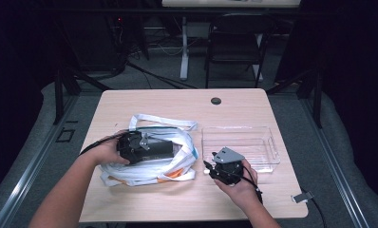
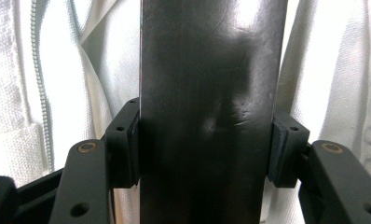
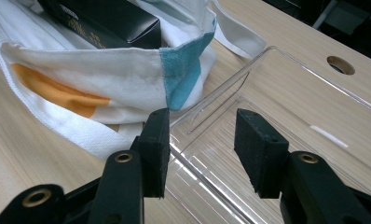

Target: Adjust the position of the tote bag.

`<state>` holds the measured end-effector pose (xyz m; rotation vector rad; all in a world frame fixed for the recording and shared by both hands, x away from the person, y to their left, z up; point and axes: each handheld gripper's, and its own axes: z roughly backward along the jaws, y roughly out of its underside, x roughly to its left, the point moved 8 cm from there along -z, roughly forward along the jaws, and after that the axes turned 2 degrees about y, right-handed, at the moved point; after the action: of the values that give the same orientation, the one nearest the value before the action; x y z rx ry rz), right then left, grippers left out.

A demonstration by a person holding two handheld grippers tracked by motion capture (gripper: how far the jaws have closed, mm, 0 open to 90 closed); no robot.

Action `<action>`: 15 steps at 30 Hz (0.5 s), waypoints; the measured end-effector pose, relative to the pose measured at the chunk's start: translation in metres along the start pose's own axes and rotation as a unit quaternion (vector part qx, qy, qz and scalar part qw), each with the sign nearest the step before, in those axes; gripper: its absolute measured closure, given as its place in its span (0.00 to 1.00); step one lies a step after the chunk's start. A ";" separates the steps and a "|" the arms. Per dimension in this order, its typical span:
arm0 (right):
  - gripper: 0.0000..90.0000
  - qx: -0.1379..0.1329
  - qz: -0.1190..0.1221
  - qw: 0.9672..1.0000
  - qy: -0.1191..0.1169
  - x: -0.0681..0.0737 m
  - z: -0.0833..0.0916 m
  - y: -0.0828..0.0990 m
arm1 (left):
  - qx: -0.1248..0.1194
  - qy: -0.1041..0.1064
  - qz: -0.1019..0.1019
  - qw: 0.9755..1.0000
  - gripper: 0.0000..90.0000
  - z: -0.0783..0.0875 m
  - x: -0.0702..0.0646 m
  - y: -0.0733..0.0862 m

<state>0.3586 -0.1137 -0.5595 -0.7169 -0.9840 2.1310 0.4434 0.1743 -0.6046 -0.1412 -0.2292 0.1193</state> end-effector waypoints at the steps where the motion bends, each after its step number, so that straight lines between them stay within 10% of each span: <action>1: 0.62 0.000 0.000 1.000 0.000 0.000 0.000 0.000 | 0.000 0.000 0.000 1.000 0.46 0.000 0.000 0.000; 15: 0.61 0.000 0.000 1.000 0.003 -0.001 0.000 0.000 | -0.001 -0.001 -0.008 1.000 0.48 0.002 -0.001 0.002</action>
<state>0.3591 -0.1150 -0.5593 -0.7222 -0.9815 2.1272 0.4415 0.1761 -0.6030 -0.1420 -0.2331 0.1023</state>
